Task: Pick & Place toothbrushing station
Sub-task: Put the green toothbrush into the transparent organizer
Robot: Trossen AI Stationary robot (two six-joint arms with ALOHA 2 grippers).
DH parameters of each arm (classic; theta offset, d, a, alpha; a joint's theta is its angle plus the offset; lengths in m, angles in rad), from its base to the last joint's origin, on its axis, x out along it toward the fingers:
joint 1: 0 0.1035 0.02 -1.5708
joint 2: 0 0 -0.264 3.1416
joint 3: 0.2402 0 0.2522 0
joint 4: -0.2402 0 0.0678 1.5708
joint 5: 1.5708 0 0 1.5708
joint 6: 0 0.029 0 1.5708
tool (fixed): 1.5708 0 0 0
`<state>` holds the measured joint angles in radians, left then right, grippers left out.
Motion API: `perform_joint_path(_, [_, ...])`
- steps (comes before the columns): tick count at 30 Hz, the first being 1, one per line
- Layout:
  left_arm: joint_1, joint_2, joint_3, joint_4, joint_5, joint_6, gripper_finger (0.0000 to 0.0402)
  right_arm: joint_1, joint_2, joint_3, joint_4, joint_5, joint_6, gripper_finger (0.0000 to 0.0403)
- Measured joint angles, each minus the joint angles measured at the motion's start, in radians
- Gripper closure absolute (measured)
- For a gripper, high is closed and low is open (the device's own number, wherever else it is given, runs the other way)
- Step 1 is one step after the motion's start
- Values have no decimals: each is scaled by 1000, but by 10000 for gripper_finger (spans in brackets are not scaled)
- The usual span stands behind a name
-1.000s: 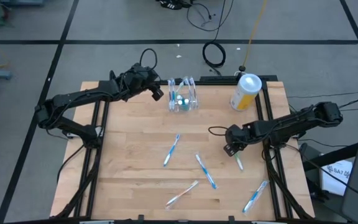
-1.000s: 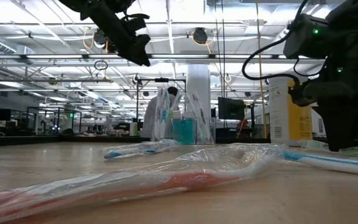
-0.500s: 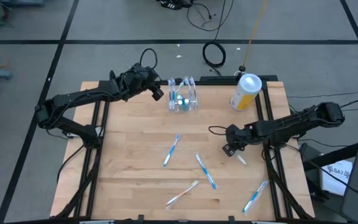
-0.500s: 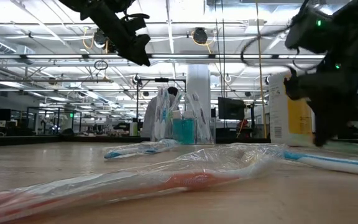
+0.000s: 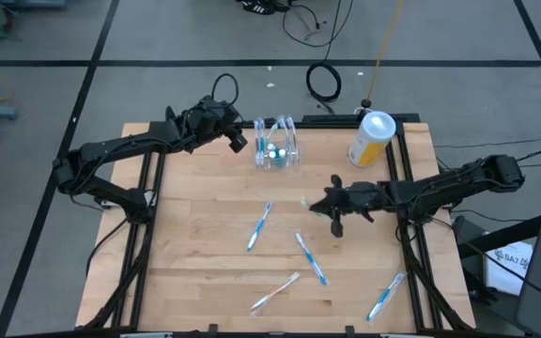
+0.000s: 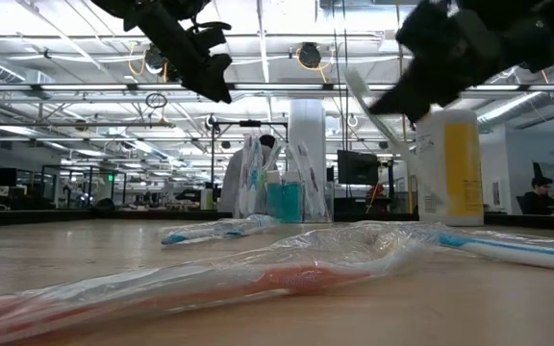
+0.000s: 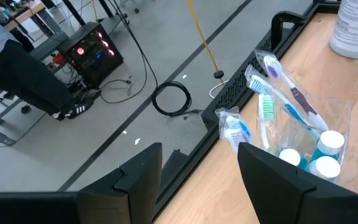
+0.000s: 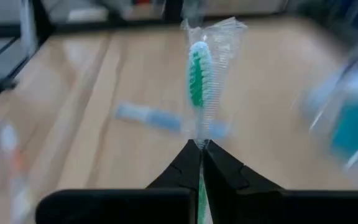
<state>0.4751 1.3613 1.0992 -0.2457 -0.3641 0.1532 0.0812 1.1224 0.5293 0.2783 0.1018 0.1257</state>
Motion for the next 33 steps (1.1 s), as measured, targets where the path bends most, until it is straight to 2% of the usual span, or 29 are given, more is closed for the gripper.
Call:
perform_joint_path(10, [0, 0, 0, -20, 0, -1, 183, -96, 67, 1, 433, 242, -282, 401])
perform_joint_path(14, [0, 0, 0, -20, 20, -2, 183, -183, 132, 1, 696, 237, -325, 400])
perform_joint_path(17, [0, 0, 0, -20, 49, -1, 183, -248, 198, 1, 827, 234, -335, 400])
perform_joint_path(23, [0, 0, 0, -19, 63, -1, 183, -366, 358, 1, 982, 157, -301, 401])
perform_joint_path(28, [0, 0, 0, -19, 64, -1, 183, -441, 471, 2, 1157, 158, -291, 401])
perform_joint_path(33, [0, 0, 0, -19, 70, -1, 183, -503, 547, 14, 1171, 155, -186, 402])
